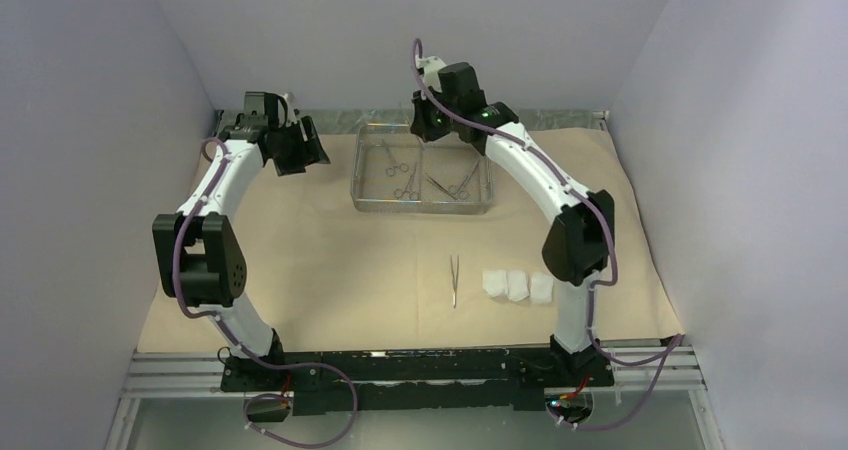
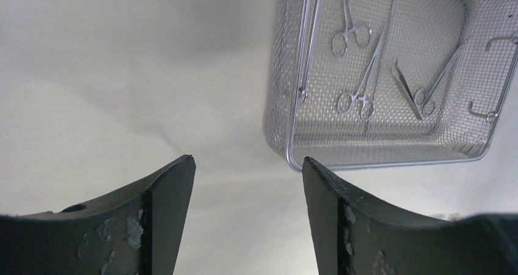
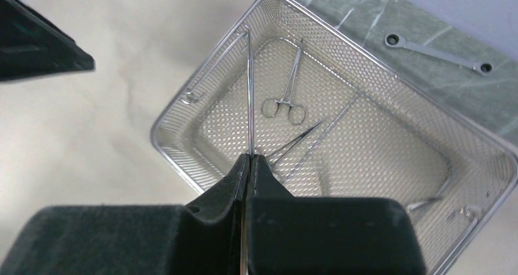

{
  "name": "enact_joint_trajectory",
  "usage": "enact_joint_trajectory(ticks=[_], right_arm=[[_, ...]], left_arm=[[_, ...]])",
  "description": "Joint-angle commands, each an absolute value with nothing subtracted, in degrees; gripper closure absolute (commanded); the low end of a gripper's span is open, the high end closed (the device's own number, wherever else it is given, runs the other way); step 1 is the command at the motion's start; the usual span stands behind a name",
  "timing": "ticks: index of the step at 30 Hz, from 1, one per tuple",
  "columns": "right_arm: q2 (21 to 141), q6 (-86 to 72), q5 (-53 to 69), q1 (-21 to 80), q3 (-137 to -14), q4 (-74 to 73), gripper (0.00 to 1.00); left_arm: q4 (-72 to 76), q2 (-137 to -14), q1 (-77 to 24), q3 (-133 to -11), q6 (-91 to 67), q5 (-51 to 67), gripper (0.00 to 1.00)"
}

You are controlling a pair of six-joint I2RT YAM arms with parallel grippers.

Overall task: Open and lay out the surgical kit
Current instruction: Pick up the medical item from the container, then place the medical item in the surgical kit.

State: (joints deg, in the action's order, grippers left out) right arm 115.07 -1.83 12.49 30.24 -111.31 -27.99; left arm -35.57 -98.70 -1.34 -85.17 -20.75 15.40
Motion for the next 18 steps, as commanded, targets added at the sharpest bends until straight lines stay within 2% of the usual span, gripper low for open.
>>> enact_joint_trajectory(ticks=[1,5,10,13,18], right_arm=[[109.34,-15.9,2.27,33.64,-108.73,-34.32,1.0],[101.57,-26.12,-7.96,38.37,-96.87,-35.57,1.0],[97.12,-41.46,-17.27,43.92,-89.77,-46.47,1.0],[94.2,-44.46,-25.56,50.43,-85.56,-48.64,1.0],[96.23,-52.39,-26.55,55.22,-82.57,-54.9,1.0]], left_arm=[[-37.51,-93.13,-1.66,-83.44,-22.22,16.5,0.29],[-35.58,-89.9,-1.67,-79.6,-23.31,17.67,0.29],[-36.37,-85.9,-1.63,-75.81,-24.0,16.88,0.29],[-37.17,-83.06,-1.67,-73.09,-24.46,16.44,0.29],[-37.61,-79.59,-1.67,-67.89,-24.85,16.74,0.29]])
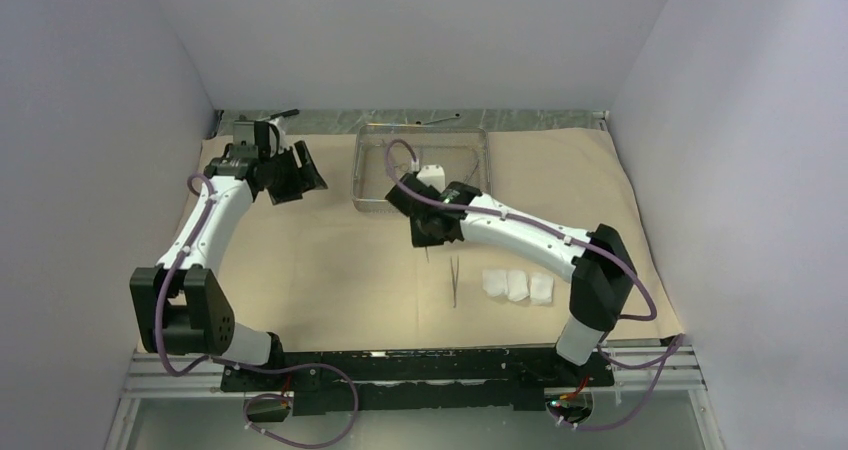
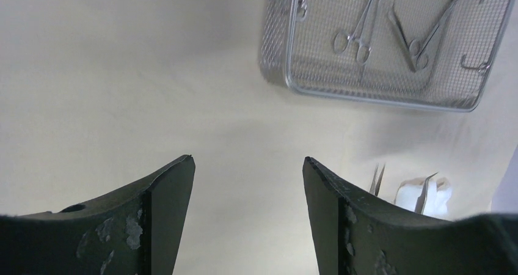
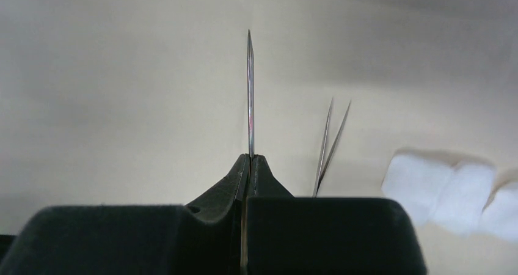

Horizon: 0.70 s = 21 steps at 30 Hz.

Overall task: Open and lay out the surgical kit
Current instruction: Place the medical item in the surgical kit.

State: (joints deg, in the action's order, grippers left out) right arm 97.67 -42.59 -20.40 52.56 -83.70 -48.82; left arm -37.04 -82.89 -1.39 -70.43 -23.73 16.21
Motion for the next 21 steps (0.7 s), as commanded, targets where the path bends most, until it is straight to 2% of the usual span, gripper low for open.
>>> enact_joint_trajectory(ticks=[1,10,21], right_arm=[[96.71,-53.1,-26.36,55.79,-82.08,-55.3,1.0],[102.23,-56.52,-21.83,58.15,-77.12,-52.42,1.0],[106.27,-52.45,-15.8,58.14,-75.53,-48.39,1.0]], left_arm=[[-37.96,-79.15,-1.6,-67.41,-24.73,17.01,0.29],[-41.34,-76.35,-1.66,-66.49,-21.37,18.57,0.28],[-41.46,-75.44,-1.65,-65.26,-21.77,17.27,0.28]])
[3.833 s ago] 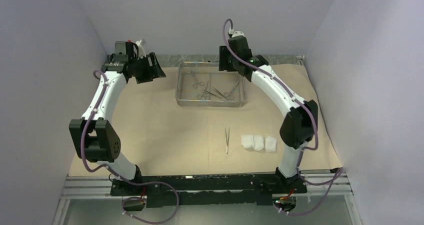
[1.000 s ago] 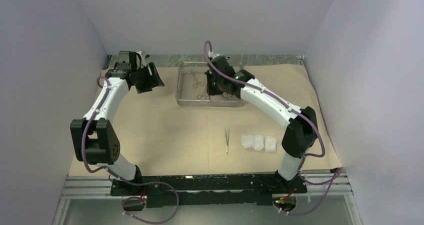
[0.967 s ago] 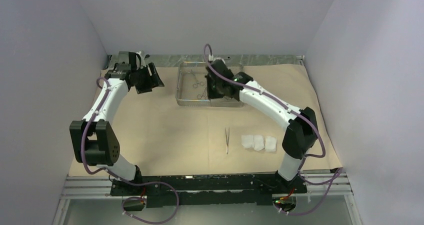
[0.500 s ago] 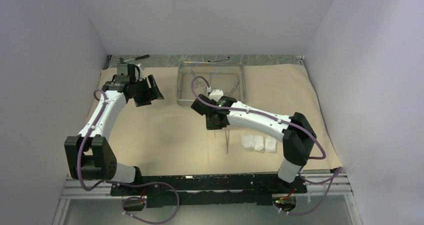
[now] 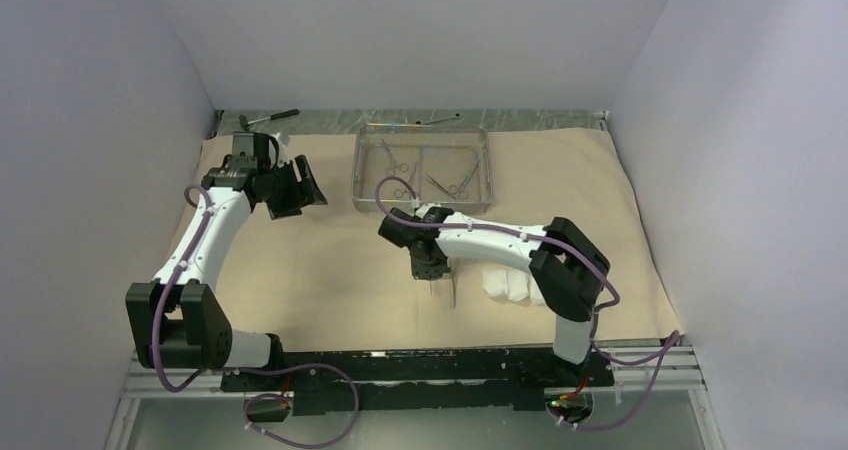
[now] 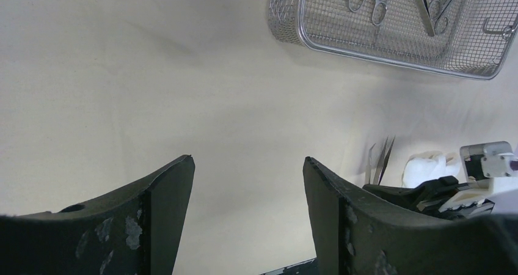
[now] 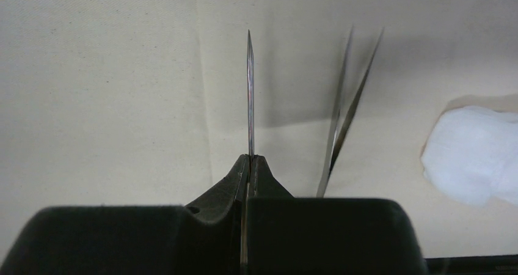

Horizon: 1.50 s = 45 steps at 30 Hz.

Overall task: Open and lay out the surgical kit
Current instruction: Place the medical item in the surgical kit, then pick up the medical item from the container.

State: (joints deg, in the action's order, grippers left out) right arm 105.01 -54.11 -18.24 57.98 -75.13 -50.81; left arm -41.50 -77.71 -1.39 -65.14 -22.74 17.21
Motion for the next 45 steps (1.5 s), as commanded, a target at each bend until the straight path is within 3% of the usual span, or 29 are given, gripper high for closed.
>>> enact_joint_trajectory(ticks=[1,13,17,25,33,39,45], right_arm=[[106.76,-52.06,-15.48,58.18,-75.85,-48.34,1.0],[108.89,-50.68,-11.58,57.45,-75.23,-48.65,1.0],[106.86,-50.58,-11.4,56.69,-74.88,-47.72,0.81],[101.67,-46.49,-13.03,52.27,-83.6,-50.84,0.57],[98.26,-23.39,-13.83,41.72,-92.45,-40.15,0.51],[105.23,-6.25,-0.62,30.9,-99.98,-31.45,0.43],[122.96,5.87,-1.16,28.97,-119.74,-44.58,0.42]], left_arm=[[-41.6,-75.35,-1.67,-65.26,-21.57,17.15,0.28],[-41.57,-75.81,-1.67,-65.21,-21.05,16.79,0.28],[-41.81,-76.02,-1.66,-65.87,-21.02,16.61,0.28],[-42.76,-75.79,-1.66,-67.31,-20.83,15.85,0.27],[-44.11,-75.85,-1.66,-70.12,-19.95,13.66,0.26],[-41.58,-79.63,-1.65,-75.02,-23.0,18.06,0.26],[-42.36,-81.65,-1.66,-77.0,-20.24,17.14,0.26]])
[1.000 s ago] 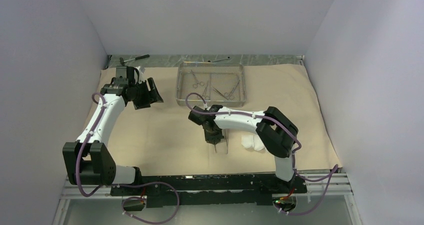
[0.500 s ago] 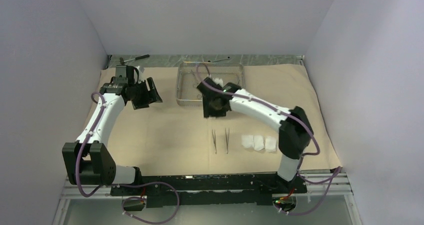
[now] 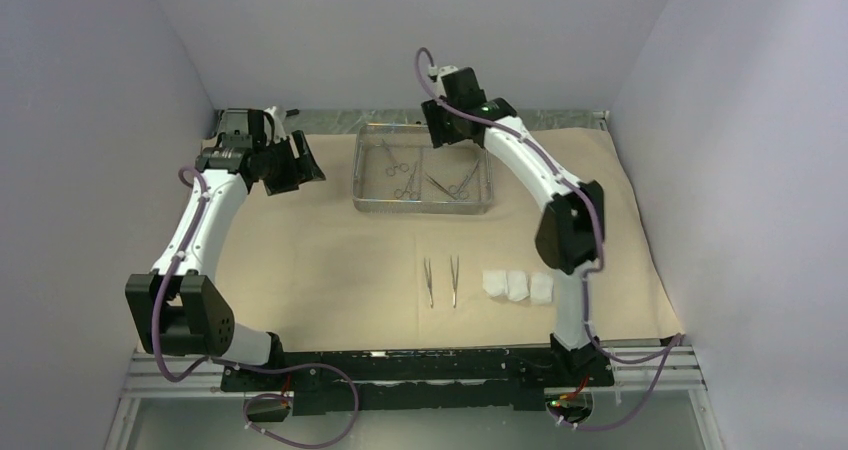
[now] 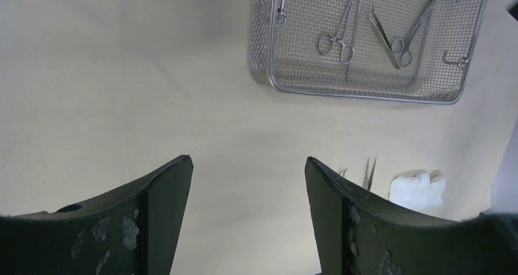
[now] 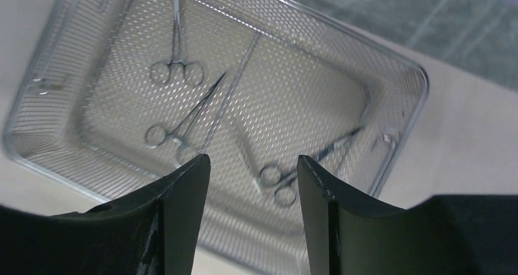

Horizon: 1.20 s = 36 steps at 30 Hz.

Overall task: Open and lay out the surgical kit
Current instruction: Pick up the medical item from the container.

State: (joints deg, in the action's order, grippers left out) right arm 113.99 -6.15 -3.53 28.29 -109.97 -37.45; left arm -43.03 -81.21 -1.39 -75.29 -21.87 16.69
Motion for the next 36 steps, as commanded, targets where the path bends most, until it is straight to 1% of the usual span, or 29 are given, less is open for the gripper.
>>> enact_joint_trajectory(ticks=[1,3,7,10,13,18,30,31,33,35,36], right_arm=[[125.15,7.0,-1.52,28.88,-121.88,-46.33,0.42],[127.72,8.25,-0.52,28.42,-123.73,-47.09,0.45],[130.56,9.01,5.33,27.99,-125.13,-48.3,0.48],[131.91,9.6,7.1,28.0,-124.17,-48.76,0.5],[133.42,10.15,6.7,27.97,-123.57,-49.82,0.52],[135.48,9.93,6.06,28.03,-123.46,-49.55,0.53],[139.25,9.79,4.38,27.94,-123.97,-48.58,0.64],[139.37,9.45,4.25,27.92,-123.94,-48.48,0.66],[139.2,8.72,4.18,27.92,-123.92,-47.99,0.74],[138.33,8.13,4.14,27.96,-124.09,-47.62,0.86],[137.8,8.06,4.01,27.96,-124.01,-47.35,0.93]], left_arm=[[-42.06,-81.73,-1.66,-76.75,-20.22,16.37,0.26],[-41.22,-81.95,-1.62,-76.16,-20.32,15.56,0.26],[-39.28,-82.55,-1.66,-75.83,-21.45,14.45,0.26],[-38.24,-83.44,-1.64,-75.67,-22.19,14.24,0.26],[-38.21,-84.86,-1.67,-76.01,-22.44,14.53,0.26],[-39.17,-87.18,-1.65,-77.14,-21.62,14.94,0.27],[-41.39,-89.57,-1.57,-78.88,-18.84,14.07,0.26],[-41.32,-89.7,-1.59,-78.85,-18.93,14.06,0.26],[-41.37,-89.9,-1.59,-79.12,-19.32,14.06,0.27],[-41.23,-89.47,-1.59,-79.27,-19.58,14.0,0.27],[-40.77,-89.14,-1.58,-79.33,-19.53,13.81,0.27]])
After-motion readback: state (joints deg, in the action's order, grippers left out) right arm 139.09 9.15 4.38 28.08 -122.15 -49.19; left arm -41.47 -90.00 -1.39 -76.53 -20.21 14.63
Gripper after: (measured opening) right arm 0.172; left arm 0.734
